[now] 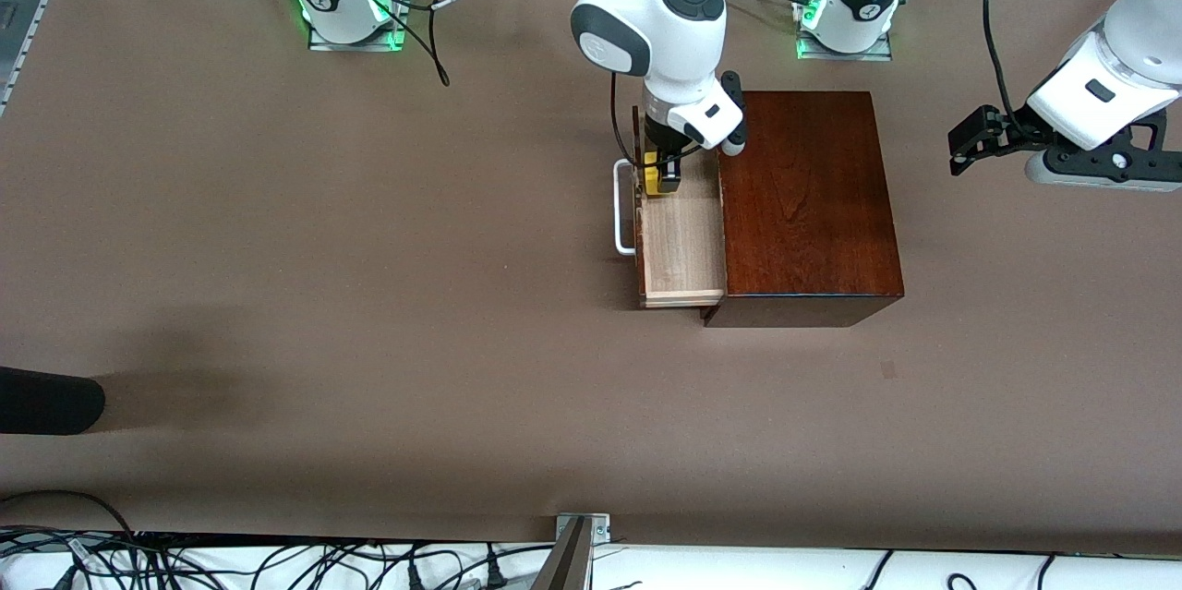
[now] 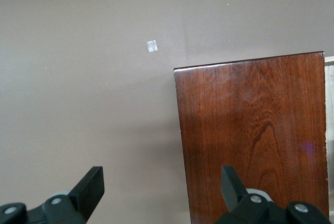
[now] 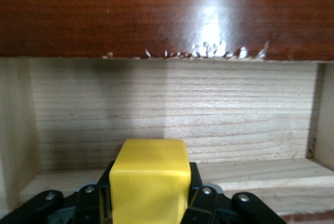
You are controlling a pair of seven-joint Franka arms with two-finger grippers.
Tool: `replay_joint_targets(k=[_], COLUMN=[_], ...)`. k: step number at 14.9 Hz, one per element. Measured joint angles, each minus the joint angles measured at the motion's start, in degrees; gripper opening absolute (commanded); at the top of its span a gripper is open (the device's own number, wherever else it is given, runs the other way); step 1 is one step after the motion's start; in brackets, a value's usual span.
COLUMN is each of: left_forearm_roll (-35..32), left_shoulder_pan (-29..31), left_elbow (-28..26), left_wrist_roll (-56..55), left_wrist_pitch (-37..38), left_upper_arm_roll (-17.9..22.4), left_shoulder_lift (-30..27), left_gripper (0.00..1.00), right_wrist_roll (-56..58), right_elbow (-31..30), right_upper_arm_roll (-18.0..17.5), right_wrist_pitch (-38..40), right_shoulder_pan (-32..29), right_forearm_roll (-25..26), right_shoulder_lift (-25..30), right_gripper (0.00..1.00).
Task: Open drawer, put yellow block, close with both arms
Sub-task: 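Lower the cube into the drawer and open the right gripper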
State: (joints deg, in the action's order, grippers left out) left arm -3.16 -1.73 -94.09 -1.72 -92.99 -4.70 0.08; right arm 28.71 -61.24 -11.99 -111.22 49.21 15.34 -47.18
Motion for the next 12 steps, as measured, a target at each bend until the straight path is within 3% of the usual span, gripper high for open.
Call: replay_joint_targets(k=[10, 11, 12], left_forearm_roll=[0.0, 0.0, 0.0], left_shoulder_pan=[0.0, 0.0, 0.0], left_elbow=[0.0, 0.0, 0.0], left_wrist_roll=[0.0, 0.0, 0.0], left_wrist_pitch=[0.0, 0.0, 0.0], left_upper_arm_roll=[0.0, 0.0, 0.0], left_shoulder_lift=[0.0, 0.0, 0.0], left_gripper=[1.0, 1.0, 1.0], right_wrist_roll=[0.2, 0.2, 0.2], right_elbow=[0.5, 0.5, 0.5], right_upper_arm_roll=[0.0, 0.0, 0.0], right_wrist_pitch=[-0.6, -0.7, -1.0], right_shoulder_pan=[0.5, 0.5, 0.5], right_forearm_roll=[0.1, 0.1, 0.2], right_shoulder_lift=[-1.9, -2.1, -2.4], right_gripper=[0.0, 0.78, 1.0])
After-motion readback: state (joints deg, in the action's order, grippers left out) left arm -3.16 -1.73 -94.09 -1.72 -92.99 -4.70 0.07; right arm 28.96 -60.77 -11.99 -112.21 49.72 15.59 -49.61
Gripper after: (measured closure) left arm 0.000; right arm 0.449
